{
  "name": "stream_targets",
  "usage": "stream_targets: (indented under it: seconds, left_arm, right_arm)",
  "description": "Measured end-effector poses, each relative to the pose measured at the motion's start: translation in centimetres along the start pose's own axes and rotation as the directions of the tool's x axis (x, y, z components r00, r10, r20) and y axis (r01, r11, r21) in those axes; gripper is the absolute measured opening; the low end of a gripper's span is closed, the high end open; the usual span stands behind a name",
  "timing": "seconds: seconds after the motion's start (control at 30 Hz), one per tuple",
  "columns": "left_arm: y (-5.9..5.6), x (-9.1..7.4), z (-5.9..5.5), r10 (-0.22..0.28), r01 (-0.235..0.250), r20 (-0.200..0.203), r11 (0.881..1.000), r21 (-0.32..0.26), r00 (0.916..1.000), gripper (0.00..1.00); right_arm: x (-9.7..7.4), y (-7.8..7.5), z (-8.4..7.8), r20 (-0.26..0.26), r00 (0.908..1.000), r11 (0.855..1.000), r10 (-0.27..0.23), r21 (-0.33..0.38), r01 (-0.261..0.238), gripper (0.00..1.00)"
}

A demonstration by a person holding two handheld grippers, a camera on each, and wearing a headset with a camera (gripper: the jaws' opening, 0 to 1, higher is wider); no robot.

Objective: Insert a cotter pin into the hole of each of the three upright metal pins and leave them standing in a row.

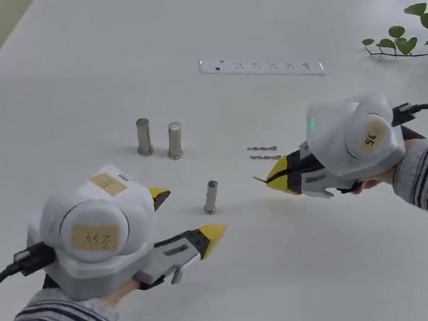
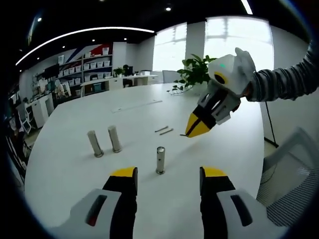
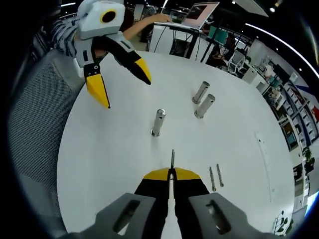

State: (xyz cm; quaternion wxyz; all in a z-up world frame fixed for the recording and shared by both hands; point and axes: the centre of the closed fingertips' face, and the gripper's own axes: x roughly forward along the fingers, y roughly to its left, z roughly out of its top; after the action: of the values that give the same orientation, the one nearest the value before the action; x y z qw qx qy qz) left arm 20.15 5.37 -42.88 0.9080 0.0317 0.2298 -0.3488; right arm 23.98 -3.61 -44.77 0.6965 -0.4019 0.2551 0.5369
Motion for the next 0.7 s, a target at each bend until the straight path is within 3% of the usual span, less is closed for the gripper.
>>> stream_targets:
  seconds: [0.1, 0.27, 0.37, 0.47, 0.7]
  left_arm:
    - [-0.8, 0.0, 0.4, -0.04, 0.041, 0.02, 0.998, -0.039, 0.999, 0.41]
    - [-1.3, 0.2, 0.7, -0.065, 0.067, 0.03, 0.996, -0.052, 0.9974, 0.33]
    - [-1.9, 0.3, 1.2, -0.1, 0.105, 0.056, 0.989, -0.1, 0.9934, 0.29]
    - [-1.9, 0.4, 1.5, -0.103, 0.111, 0.073, 0.986, -0.128, 0.992, 0.26]
    - [-2.6, 0.5, 1.5, -0.145, 0.158, 0.078, 0.967, -0.198, 0.9863, 0.14]
  right_arm:
    - [-0.2, 0.9, 0.7, 0.016, 0.9999, 0.998, 0.004, -0.057, -0.003, 0.0]
    - [-0.4, 2.5, 2.0, 0.05, 0.9986, 0.992, 0.018, -0.129, -0.011, 0.0]
    - [-0.4, 3.5, 2.7, 0.074, 0.9968, 0.983, 0.031, -0.181, -0.017, 0.0]
    - [-0.4, 4.0, 3.1, 0.078, 0.9963, 0.978, 0.036, -0.205, -0.019, 0.0]
    - [-0.5, 4.8, 4.4, 0.124, 0.9913, 0.967, 0.043, -0.255, -0.01, 0.0]
